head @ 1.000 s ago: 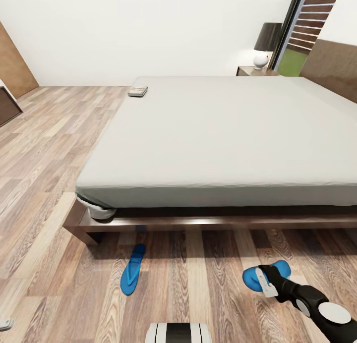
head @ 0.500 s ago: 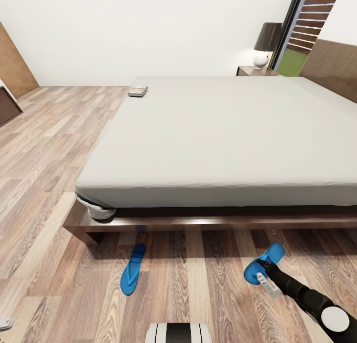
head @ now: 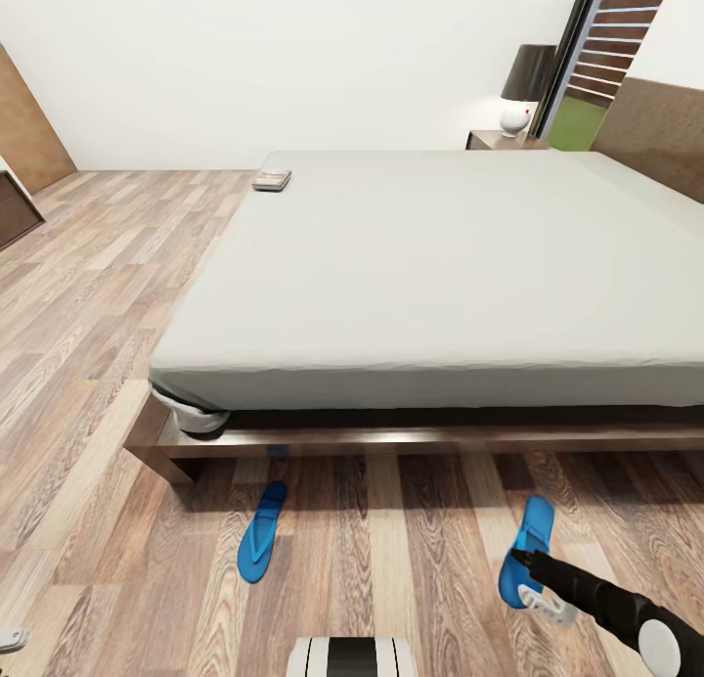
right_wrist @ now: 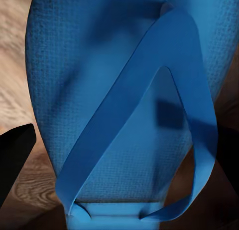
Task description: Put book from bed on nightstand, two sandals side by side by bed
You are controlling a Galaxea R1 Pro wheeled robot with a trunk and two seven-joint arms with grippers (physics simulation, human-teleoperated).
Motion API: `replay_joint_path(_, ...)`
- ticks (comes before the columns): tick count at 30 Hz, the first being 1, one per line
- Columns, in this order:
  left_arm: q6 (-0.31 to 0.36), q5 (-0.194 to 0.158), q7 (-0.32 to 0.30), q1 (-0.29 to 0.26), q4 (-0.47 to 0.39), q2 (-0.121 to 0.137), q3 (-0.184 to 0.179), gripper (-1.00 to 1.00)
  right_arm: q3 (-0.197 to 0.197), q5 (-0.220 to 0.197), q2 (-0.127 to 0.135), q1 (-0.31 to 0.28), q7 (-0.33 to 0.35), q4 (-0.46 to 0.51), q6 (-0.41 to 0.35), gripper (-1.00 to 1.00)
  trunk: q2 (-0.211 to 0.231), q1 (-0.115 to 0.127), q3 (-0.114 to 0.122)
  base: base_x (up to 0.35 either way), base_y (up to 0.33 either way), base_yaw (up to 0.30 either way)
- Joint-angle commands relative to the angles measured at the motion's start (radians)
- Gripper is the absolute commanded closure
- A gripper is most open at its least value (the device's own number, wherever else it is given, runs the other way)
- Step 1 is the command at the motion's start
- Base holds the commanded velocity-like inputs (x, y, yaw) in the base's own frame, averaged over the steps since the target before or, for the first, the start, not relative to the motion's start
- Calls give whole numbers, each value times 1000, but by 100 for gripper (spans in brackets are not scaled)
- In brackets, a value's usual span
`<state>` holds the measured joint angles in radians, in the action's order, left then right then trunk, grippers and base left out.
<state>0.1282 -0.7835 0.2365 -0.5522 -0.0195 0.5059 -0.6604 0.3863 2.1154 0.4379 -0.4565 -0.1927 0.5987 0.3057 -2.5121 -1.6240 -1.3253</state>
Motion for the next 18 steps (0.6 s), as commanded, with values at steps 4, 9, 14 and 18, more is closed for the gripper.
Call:
replay_joint_path(4, 5, -7, 5, 0, -2, 0, -8, -100, 7, 27, 1, -1, -1, 1, 16, 100, 0, 0, -1, 0, 0, 0)
replay_joint_path(9, 6, -7, 5, 0, -2, 0, -8, -100, 93, 85, -1, -3, 6, 7, 50, 100, 0, 0, -1, 0, 0, 0)
replay_joint_path(14, 7, -7, 10, 0, -1, 0, -9, -100, 128, 168, -13, -4, 9, 16, 65, 100, 0, 0, -1, 0, 0, 0)
replay_joint_path(18, 7, -7, 13, 2, -1, 0, -10, -100, 142, 187, -23, -4, 29, 52, 68, 100, 0, 0, -1, 0, 0, 0)
